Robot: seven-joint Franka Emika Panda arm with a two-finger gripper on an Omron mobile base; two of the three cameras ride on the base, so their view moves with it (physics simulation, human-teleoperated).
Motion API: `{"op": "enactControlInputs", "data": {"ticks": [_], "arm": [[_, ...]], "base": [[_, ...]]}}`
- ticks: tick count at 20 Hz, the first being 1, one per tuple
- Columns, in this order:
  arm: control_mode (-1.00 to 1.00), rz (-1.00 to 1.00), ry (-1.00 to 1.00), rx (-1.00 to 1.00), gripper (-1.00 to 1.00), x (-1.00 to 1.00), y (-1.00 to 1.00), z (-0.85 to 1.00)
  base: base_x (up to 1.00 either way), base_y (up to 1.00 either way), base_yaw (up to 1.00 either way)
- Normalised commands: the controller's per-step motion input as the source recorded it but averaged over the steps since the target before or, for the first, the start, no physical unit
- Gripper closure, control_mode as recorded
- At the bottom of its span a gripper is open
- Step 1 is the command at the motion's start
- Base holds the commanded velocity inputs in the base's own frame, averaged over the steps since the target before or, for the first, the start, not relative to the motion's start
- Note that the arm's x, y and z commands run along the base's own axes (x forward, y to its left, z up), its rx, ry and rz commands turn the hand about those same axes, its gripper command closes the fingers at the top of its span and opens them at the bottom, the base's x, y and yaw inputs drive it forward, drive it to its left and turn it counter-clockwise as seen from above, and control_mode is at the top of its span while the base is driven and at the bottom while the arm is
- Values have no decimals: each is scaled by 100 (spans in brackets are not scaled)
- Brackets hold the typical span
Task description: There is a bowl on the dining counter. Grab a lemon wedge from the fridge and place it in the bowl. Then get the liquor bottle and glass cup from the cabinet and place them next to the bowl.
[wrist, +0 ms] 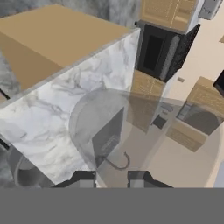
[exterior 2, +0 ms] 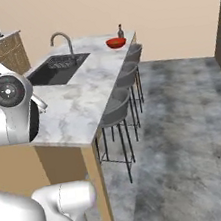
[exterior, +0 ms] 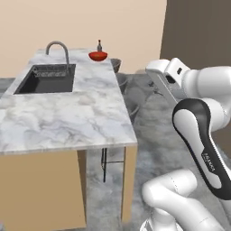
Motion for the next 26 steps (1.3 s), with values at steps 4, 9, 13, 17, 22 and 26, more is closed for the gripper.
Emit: {"op": "enactControlInputs", "data": {"ticks": [4, 9, 13, 17, 22, 26], "arm": [[100, 0, 0, 0, 100, 0, 0, 0], [100, 0, 0, 0, 100, 0, 0, 0], [100, 0, 0, 0, 100, 0, 0, 0], [100, 0, 0, 0, 100, 0, 0, 0], [100, 0, 0, 0, 100, 0, 0, 0], [100, 0, 0, 0, 100, 0, 0, 0]], "base": [[44, -100, 6], [66, -100, 12], [86, -99, 19], [99, -81, 29], [96, -68, 37], [98, -56, 44]]}}
